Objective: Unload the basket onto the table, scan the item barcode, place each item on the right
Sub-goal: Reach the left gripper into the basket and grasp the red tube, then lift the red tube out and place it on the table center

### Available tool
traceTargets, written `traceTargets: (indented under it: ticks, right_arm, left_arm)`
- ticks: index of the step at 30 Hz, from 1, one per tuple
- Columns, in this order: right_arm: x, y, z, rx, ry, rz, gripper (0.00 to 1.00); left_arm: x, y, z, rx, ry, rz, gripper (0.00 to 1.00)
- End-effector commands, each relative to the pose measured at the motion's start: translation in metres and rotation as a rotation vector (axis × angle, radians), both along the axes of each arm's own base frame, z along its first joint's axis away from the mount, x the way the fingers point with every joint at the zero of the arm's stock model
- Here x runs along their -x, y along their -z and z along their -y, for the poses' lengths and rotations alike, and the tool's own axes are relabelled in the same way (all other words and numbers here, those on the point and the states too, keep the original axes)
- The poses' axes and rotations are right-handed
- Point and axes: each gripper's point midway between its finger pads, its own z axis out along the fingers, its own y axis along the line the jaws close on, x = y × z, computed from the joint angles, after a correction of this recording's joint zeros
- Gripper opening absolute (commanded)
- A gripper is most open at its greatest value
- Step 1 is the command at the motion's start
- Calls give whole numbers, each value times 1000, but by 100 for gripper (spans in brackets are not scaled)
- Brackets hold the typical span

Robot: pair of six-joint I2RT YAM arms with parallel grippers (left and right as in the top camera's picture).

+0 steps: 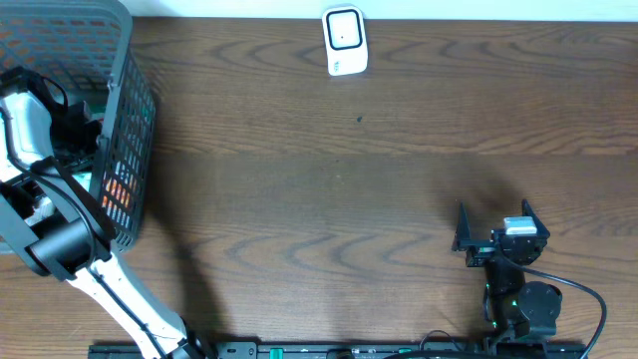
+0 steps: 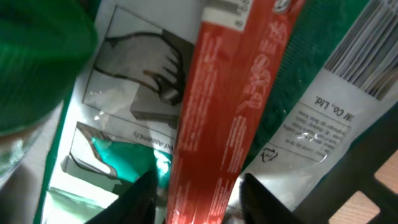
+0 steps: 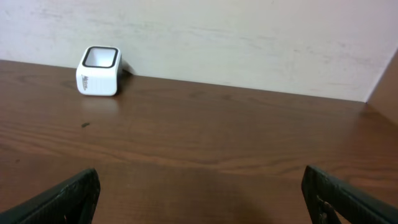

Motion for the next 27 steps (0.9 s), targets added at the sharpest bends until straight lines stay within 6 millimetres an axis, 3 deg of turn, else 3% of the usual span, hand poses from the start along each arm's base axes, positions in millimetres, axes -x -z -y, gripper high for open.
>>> traceTargets:
  ticks: [1, 5, 8, 12, 17, 21, 27]
  right_arm:
    - [0, 1, 3, 10, 14, -3, 99]
    - [0, 1, 3, 10, 14, -3, 99]
    - [0, 1, 3, 10, 14, -3, 99]
    - [0, 1, 3, 10, 14, -3, 99]
    - [0, 1, 3, 10, 14, -3, 99]
    - [0, 1, 3, 10, 14, -3, 99]
    - [0, 1, 3, 10, 14, -3, 99]
  left_arm:
    - [2, 4, -2, -2, -8, -10, 32]
    - [-1, 0, -4, -8, -9, 5, 8]
    - [-6, -11, -7, -23, -12, 29, 7]
    - [-16, -42, -13, -66, -49, 105, 7]
    - [-29, -110, -21, -162, -88, 281, 7]
    - [-30, -181, -22, -242, -147, 458, 7]
    - [-2, -289, -4, -304, -274, 708, 7]
